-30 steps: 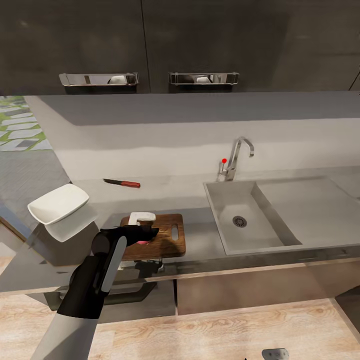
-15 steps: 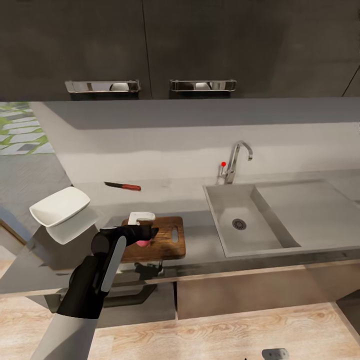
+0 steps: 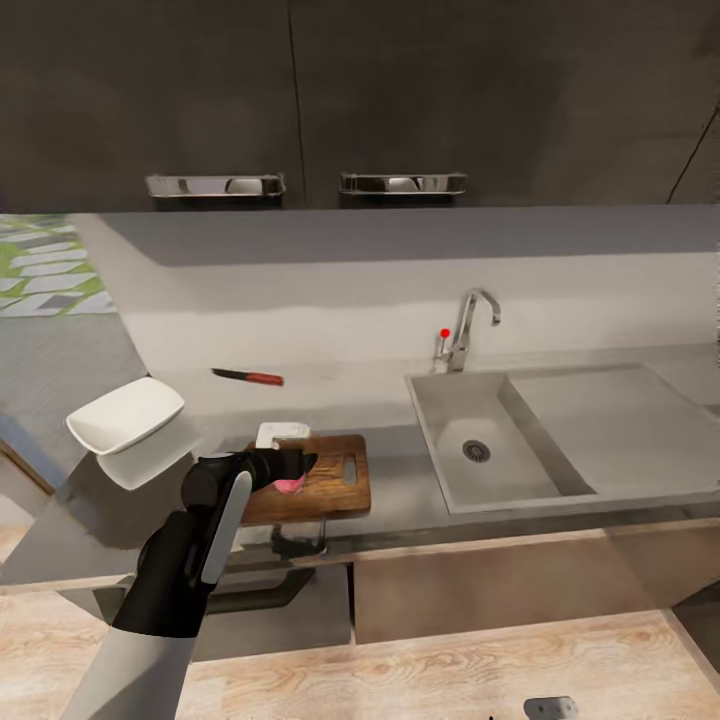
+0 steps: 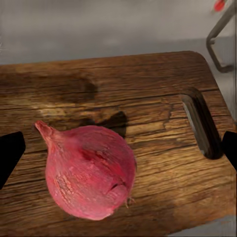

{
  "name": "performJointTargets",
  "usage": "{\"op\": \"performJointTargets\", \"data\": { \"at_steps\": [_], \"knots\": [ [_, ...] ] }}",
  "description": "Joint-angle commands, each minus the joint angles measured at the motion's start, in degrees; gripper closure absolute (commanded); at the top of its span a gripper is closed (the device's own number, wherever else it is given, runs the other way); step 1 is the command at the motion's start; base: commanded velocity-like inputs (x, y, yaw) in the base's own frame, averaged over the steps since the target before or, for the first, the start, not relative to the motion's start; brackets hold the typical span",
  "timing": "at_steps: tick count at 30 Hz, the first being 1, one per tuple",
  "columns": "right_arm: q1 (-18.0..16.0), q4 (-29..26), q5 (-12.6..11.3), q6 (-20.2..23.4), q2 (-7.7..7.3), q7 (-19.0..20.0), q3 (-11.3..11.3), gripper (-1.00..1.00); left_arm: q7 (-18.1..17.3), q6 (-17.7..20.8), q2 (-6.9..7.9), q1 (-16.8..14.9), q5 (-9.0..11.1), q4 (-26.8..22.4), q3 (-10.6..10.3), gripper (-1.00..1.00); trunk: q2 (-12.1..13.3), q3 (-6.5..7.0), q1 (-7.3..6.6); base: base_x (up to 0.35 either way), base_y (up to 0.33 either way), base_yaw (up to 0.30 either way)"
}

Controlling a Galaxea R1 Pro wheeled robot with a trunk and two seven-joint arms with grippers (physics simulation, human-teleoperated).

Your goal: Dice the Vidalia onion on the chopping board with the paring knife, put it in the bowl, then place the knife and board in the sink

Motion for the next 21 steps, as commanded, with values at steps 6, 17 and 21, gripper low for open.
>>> {"op": "performJointTargets", "data": {
  "at_steps": [6,17,21],
  "knots": [
    [0.0,0.0,0.0,-0.2,-0.04,0.0,0.1,-1.00,0.3,0.3,-0.02,0.0,0.4,-0.1,0.0,-1.00,-0.1,0.45,0.01,-0.292,0.000,0.000],
    [0.0,0.0,0.0,-0.2,-0.04,0.0,0.1,-1.00,0.3,0.3,-0.02,0.0,0.4,-0.1,0.0,-1.00,-0.1,1.45,0.01,-0.340,0.000,0.000],
    [0.0,0.0,0.0,-0.2,-0.04,0.0,0.1,-1.00,0.3,0.3,-0.02,0.0,0.4,-0.1,0.0,-1.00,-0.1,1.82,0.01,-0.343,0.000,0.000]
  ]
}}
